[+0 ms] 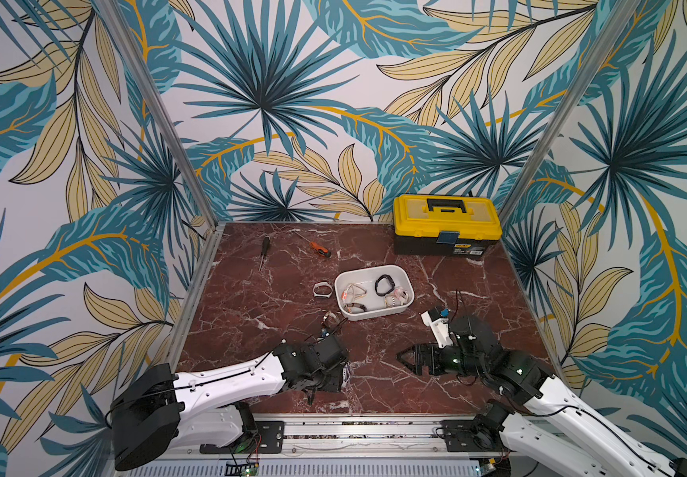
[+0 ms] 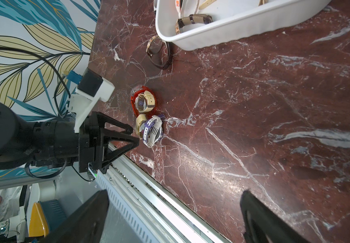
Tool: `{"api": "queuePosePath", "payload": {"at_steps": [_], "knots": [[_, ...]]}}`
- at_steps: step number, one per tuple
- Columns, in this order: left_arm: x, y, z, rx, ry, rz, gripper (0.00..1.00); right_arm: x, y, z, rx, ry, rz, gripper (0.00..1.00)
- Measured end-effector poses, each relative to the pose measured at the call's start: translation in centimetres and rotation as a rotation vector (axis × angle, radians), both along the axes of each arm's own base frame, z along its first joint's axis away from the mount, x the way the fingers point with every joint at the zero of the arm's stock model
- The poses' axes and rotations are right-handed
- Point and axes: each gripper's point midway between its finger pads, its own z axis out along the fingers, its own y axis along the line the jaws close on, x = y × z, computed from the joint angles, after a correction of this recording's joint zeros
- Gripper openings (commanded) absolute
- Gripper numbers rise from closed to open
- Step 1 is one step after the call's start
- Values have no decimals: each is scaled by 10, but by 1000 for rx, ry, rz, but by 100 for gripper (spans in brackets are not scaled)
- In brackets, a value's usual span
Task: Put the watch into the storage box
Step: Pick up the watch at the center of the board.
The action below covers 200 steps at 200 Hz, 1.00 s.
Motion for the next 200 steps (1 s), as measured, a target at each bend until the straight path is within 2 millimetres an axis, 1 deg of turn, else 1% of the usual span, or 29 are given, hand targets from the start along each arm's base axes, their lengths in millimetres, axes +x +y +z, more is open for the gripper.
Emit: {"api": "queuePosePath", "payload": {"at_steps": [19,61,85,117,167,200], "knots": [[-1,-5,2,-20,-2,-5,55,0,-1,-2,-1,3,-3,100],[3,-24,10,-107,-7,9,55,-2,-2,-7,-5,12,-5,100],[5,-32,8,-128,-4,15,55,-3,-2,-8,-7,14,-5,100],[5,-30,-6,-88,23,30,54,-3,-4,-8,-7,7,-10,100],[6,-29,-7,-81,19,41,54,-4,-6,-6,-4,-3,-15,100],[9,-37,-10,-88,17,33,52,-5,-7,-7,-6,3,-18,100]]}}
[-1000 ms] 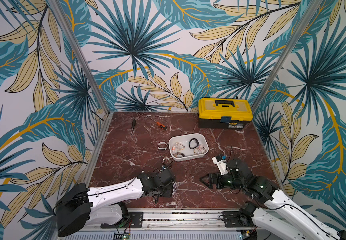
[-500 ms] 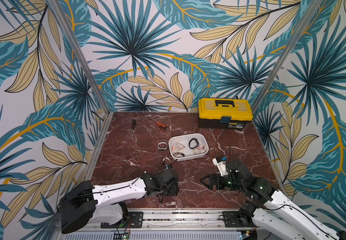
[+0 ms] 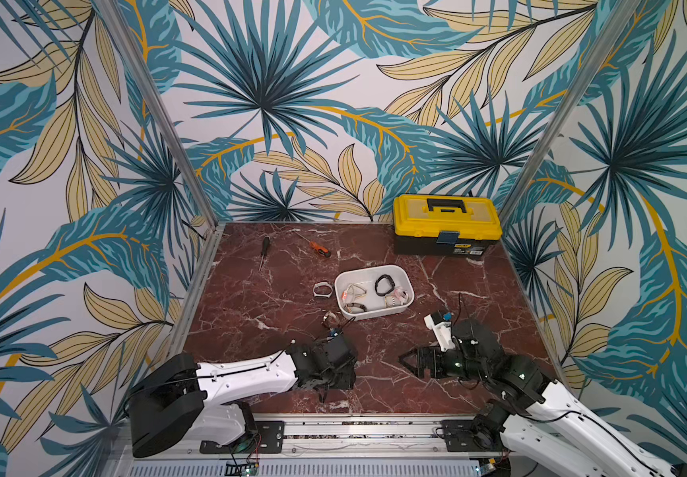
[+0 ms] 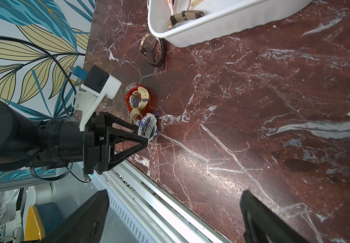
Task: Put the watch into the storage box
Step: Pick up the watch at the center of the board.
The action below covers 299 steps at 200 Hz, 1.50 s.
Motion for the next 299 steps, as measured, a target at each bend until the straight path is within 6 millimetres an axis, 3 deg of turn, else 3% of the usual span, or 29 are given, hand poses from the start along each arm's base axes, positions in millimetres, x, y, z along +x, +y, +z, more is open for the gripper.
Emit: {"api": "queuePosePath", "payload": {"at_steps": [41,86,159,229,263,299], "knots": [[2,-4,-7,12,-2,-15,44,0,-1,0,-1,2,-4,100],[5,-9,-2,-2,-19,-31,24,-1,-2,-6,-12,11,-8,100],[11,-18,7,1,-38,-59,13,-2,-3,-10,-17,20,-10,100],[15,-25,18,78,-28,-123,8,-1,-4,-12,-22,18,-16,100],[20,-28,35,136,-34,-164,8,0,-5,-12,-25,14,-21,100],[43,-38,84,145,-79,-212,8,0,-7,-4,-5,-20,-26,100]]}}
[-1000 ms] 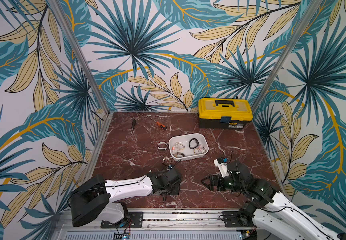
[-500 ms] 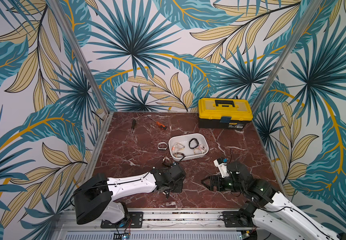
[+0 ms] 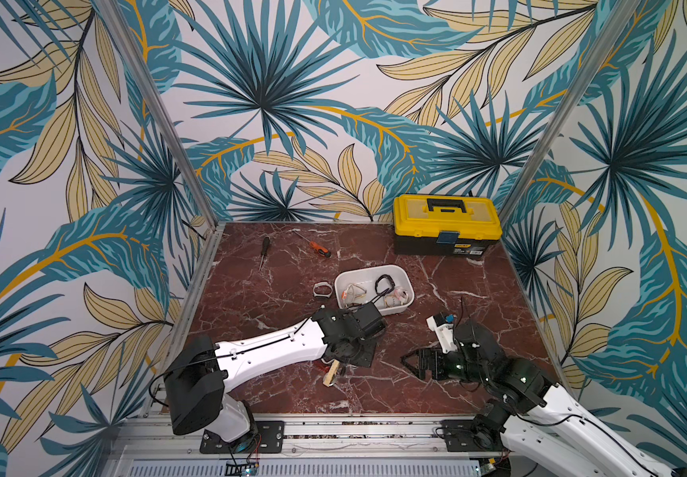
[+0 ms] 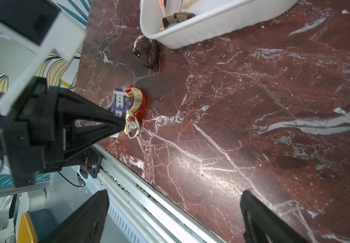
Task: Put the watch into the storage box
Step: Pick up the watch at the center of the board, then place the watch in the storage box.
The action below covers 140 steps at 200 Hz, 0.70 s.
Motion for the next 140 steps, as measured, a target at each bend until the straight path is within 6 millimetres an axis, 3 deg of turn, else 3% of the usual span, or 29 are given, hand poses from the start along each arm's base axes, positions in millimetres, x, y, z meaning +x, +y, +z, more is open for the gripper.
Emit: {"api": "queuePosePath", "payload": {"at_steps": [28,54,107,140], "knots": [[40,3,31,15,-52,-5,8,-1,-1,9,24,-33,4,100],[83,5,41,55,-85,-18,6,-3,-1,15,39,-60,13,100],[166,-1,15,181,-114,-90,4,0,0,30,39,-119,35,100],[205,-14,4,239,-152,-148,4,3,3,24,11,-100,46,100]]}}
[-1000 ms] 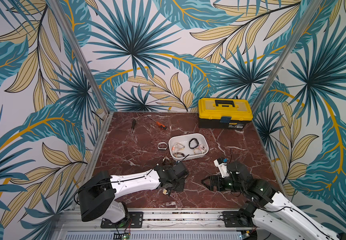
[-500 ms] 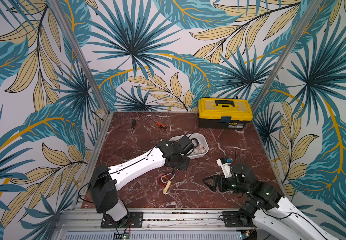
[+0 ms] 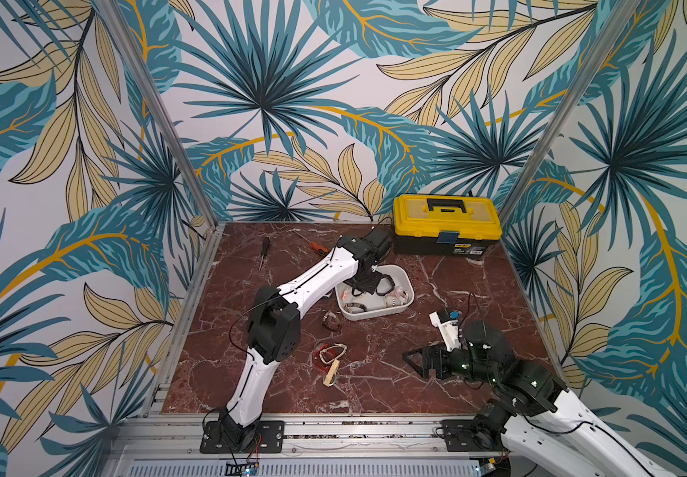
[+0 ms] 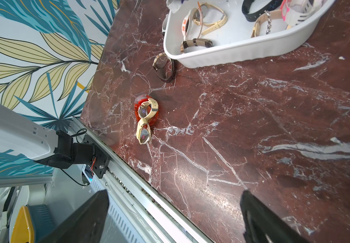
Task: Put the watch into the storage box
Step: Place the watch in the storage box.
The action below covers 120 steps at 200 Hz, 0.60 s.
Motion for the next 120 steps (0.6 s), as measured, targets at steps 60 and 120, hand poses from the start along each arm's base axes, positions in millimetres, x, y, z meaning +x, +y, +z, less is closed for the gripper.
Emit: {"api": "queuePosePath", "payload": {"at_steps": [60,120], "knots": [[28,-10,-23,85,-36,-111,4,1,-1,1,-3,-14,-5,100],[47,-16,-52,154,-81,-214,6,0,-4,5,4,-31,-11,100]]}}
